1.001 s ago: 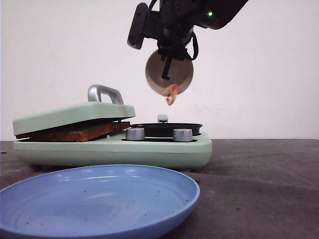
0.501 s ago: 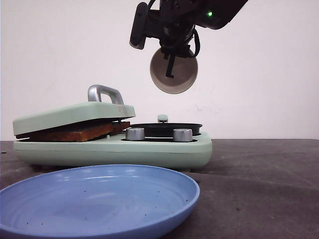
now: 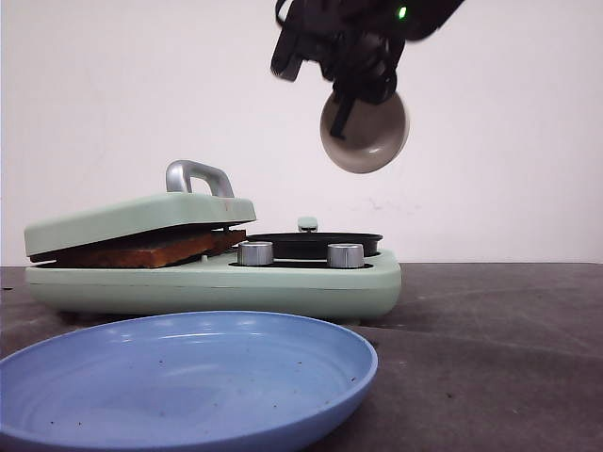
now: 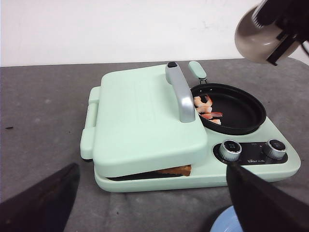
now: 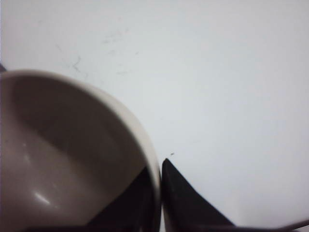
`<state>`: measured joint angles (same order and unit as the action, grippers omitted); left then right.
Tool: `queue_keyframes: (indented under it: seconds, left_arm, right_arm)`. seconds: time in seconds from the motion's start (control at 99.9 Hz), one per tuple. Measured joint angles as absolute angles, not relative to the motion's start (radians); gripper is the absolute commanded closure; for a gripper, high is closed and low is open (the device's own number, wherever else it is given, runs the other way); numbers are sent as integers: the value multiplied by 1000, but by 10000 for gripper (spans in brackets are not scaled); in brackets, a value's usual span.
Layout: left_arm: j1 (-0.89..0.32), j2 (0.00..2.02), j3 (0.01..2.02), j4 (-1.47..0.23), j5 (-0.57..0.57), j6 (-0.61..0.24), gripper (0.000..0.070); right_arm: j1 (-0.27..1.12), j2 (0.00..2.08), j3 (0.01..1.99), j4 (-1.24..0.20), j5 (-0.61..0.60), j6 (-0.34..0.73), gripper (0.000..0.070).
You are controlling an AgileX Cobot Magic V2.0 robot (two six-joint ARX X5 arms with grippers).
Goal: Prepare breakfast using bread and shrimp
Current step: 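Carry the empty bowl with the right gripper back beside the cooker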
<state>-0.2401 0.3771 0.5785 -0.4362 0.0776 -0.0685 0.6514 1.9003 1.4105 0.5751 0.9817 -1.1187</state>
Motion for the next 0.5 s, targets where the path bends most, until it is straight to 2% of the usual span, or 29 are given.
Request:
queue_keyframes:
  seconds: [0.16,0.26,0.501]
  left_arm:
    - [-240,377,579,-439,78,-68,156]
    - [-240,377,579,-444,81,-68,156]
    - [-240,377,579,-455,81,-68,156]
  right_arm:
    - [645,1780,1411,408,983,-982,694]
    - [633,1705,1413,254,978,-872,694]
    - [541,1545,1413,-204,824,-516,694]
